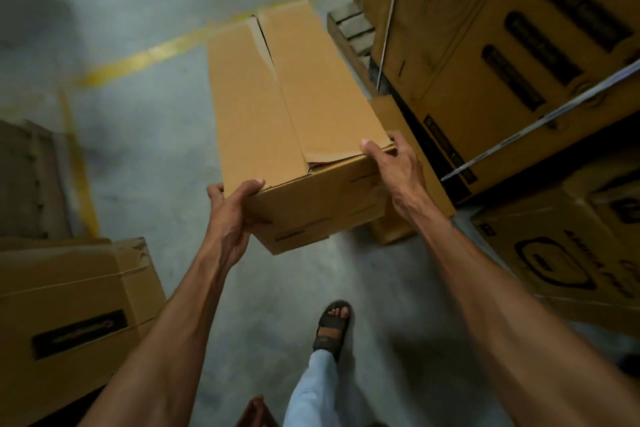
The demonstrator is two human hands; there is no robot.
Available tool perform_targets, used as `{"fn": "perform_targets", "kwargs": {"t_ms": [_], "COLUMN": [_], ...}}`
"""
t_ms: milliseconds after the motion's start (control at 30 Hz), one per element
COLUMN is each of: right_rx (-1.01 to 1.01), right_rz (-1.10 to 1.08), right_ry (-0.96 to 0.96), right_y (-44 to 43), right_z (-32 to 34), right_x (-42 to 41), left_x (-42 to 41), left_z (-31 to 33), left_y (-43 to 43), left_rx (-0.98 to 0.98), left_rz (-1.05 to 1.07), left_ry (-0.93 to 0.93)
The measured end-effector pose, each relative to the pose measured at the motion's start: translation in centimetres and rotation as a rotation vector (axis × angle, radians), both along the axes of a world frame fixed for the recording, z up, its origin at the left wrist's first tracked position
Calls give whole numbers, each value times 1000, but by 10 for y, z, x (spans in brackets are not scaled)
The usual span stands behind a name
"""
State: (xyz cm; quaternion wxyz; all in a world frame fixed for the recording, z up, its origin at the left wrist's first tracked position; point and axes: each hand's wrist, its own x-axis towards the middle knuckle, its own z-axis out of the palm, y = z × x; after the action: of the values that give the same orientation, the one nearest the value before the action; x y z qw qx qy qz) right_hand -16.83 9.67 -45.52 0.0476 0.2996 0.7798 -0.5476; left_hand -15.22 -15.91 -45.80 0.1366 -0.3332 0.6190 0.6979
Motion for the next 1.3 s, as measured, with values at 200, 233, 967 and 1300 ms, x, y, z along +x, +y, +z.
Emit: {"fn": "perform_targets", "kwargs": {"t_ms": [200, 233, 967, 1300], "right_rx": [5, 10, 184, 315], "right_rz": [-13, -21, -450, -812], "right_ry": [283, 327, 900, 896], "right_y": [1, 3, 97, 149], "right_z": [182, 211, 497, 508], "right_x": [49, 65, 430, 543], "left_x": [43, 56, 295, 330], "left_z": [178, 205, 504, 518], "left_y": [0, 2, 105, 224], "left_rx": [18, 18, 122, 307], "left_rz": [-45, -52, -566, -920], "left_ry": [262, 315, 978, 951]}}
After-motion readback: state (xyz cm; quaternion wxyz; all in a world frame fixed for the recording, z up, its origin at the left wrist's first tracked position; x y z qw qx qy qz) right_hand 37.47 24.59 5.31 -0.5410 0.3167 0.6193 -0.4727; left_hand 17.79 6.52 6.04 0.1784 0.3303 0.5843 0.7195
